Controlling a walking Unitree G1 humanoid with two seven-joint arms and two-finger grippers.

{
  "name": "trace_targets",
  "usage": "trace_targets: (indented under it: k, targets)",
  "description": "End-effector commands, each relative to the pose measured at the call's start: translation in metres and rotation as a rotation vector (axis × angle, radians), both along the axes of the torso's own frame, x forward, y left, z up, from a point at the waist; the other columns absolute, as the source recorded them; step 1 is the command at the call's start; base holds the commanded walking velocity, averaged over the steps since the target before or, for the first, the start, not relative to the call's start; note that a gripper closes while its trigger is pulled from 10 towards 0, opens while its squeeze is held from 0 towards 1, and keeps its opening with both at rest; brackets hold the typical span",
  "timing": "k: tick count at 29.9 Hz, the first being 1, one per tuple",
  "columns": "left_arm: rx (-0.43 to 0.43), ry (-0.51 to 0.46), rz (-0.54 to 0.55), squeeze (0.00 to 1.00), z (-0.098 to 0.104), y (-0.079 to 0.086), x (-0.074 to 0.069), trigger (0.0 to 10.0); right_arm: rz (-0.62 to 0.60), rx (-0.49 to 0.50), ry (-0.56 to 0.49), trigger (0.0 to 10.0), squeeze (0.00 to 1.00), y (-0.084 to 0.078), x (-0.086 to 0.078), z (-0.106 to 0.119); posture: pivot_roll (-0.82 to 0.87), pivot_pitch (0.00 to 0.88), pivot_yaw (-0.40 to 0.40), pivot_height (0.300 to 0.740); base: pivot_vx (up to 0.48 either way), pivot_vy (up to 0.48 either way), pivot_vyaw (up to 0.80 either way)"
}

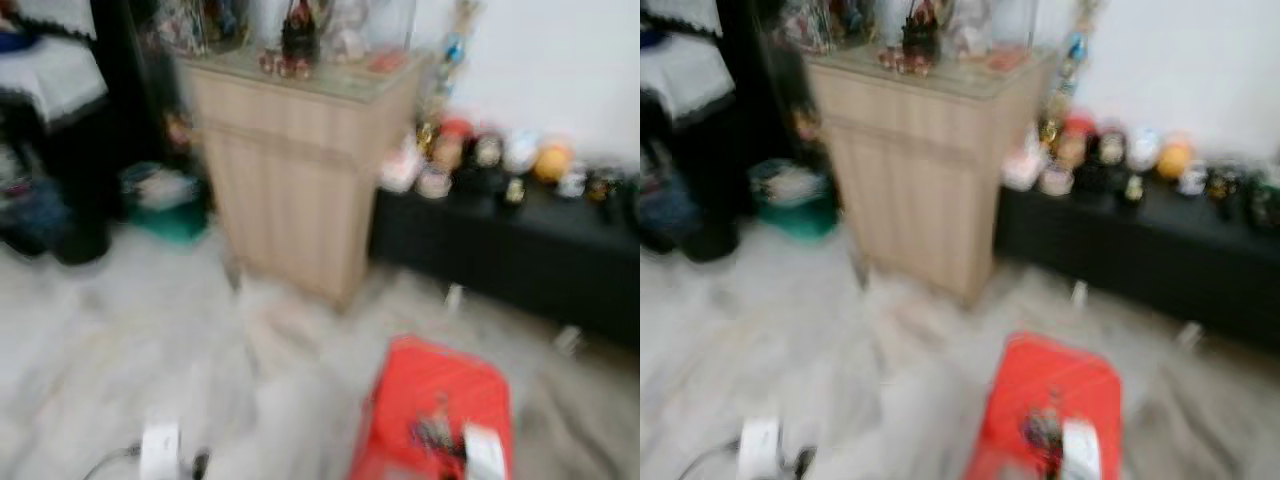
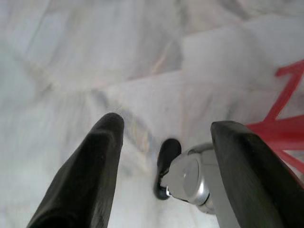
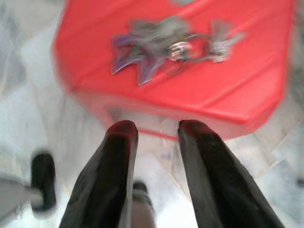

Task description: Hang keys on a hook

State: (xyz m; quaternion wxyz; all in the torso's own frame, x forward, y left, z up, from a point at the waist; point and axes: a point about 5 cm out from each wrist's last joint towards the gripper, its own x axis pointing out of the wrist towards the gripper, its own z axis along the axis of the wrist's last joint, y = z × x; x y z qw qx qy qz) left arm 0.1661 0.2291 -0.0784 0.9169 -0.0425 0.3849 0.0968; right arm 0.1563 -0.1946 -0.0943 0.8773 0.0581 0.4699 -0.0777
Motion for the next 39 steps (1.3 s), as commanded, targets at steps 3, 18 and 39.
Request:
trace_targets:
  k: [3, 18, 39]
  targets:
    - [0.015, -0.079, -0.013, 0.00, 0.011, 0.003, 0.019, 10.0, 0.007, 0.005, -0.028, 10.0, 0.00, 0.003, 0.009, 0.003, 0.09, 0.000, -0.043, 0.740, 0.000, 0.000, 0.00]
    - [0.057, -0.336, -0.104, 0.00, 0.050, 0.004, 0.069, 10.0, -0.029, 0.001, -0.080, 10.0, 0.00, 0.003, 0.011, 0.006, 0.09, 0.000, -0.045, 0.740, 0.000, 0.000, 0.00]
    - [0.110, -0.732, -0.233, 0.00, 0.102, -0.017, 0.080, 10.0, 0.047, -0.112, -0.751, 10.0, 0.00, 0.003, 0.111, 0.096, 0.07, 0.000, -0.050, 0.740, 0.000, 0.000, 0.00]
